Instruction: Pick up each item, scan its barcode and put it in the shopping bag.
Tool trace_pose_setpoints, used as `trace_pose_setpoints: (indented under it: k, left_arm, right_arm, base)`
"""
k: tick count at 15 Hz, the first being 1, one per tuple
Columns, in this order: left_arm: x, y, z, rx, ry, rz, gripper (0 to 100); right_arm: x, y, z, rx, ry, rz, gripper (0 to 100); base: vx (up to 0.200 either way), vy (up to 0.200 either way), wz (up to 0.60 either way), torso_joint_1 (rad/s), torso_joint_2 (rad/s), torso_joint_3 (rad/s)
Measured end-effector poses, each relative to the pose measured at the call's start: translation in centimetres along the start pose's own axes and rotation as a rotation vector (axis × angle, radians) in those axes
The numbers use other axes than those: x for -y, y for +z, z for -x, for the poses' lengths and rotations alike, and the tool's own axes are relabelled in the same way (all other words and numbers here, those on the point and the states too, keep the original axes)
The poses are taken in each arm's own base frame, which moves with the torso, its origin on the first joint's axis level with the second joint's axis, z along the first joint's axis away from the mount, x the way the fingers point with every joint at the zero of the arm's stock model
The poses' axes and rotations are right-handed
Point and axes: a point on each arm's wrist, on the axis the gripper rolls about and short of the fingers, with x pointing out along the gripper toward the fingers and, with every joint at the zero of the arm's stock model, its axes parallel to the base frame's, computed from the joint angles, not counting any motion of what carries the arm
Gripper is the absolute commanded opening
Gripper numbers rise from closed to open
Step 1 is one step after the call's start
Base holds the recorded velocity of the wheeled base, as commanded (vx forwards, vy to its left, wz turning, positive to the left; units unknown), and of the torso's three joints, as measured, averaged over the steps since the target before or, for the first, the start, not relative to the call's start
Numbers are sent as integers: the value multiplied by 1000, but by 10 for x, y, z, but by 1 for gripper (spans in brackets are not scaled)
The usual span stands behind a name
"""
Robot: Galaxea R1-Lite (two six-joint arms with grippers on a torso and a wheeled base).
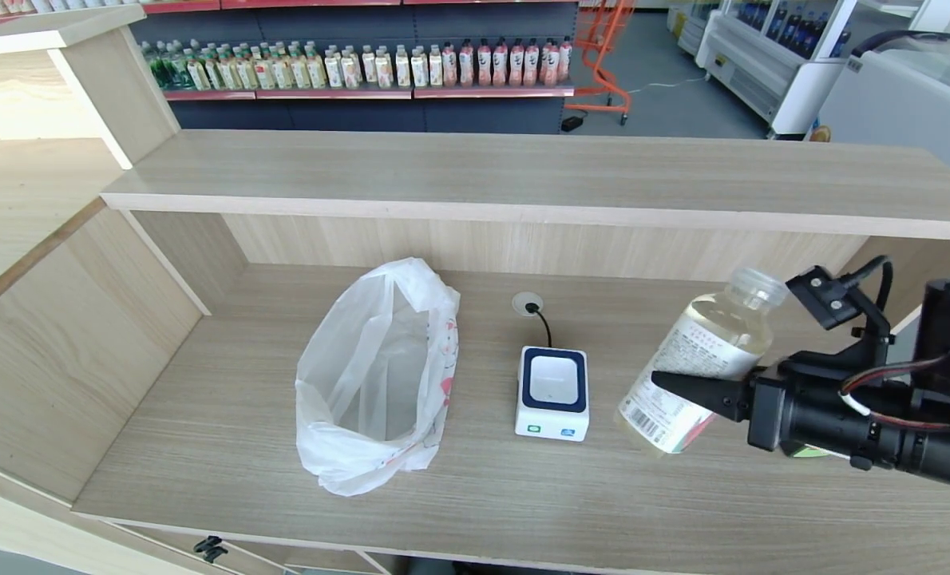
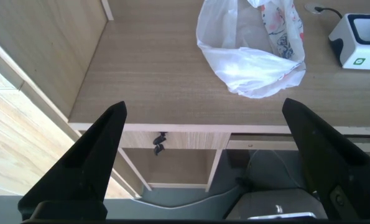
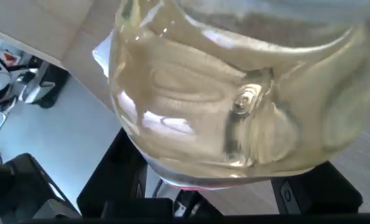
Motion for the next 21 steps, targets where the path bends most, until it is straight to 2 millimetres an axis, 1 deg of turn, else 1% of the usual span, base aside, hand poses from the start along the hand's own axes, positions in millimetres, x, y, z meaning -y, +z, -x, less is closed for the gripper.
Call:
trace_pose_setpoints:
  k: [2, 3, 6, 8, 11, 15, 21]
  left_arm:
    - [0, 0, 0, 0, 0, 0, 100]
    - [0, 0, 0, 0, 0, 0, 100]
    - [0, 0, 0, 0, 0, 0, 100]
    - [0, 0, 0, 0, 0, 0, 100]
    - [0, 0, 0, 0, 1, 0, 100]
    - [0, 0, 0, 0, 0, 0, 100]
    - [0, 0, 0, 0, 0, 0, 100]
  right_arm:
    - [-14, 16, 10, 28, 112, -49, 0]
    - [-18, 18, 14, 23, 132, -57, 0]
    - [-33, 13, 28, -33, 176, -116, 0]
    - [-42, 12, 36, -47, 243, -123, 0]
    - [-49, 13, 44, -58, 360, -108, 0]
    - [-53, 9, 47, -93, 390, -117, 0]
    - [-57, 10, 48, -96, 433, -107, 0]
  base:
    - [0, 0, 0, 0, 0, 0]
    - [0, 0, 0, 0, 0, 0]
    - [0, 0, 0, 0, 0, 0]
    - [0, 0, 0, 0, 0, 0]
    - [0, 0, 0, 0, 0, 0]
    - [0, 0, 0, 0, 0, 0]
    - [0, 0, 0, 0, 0, 0]
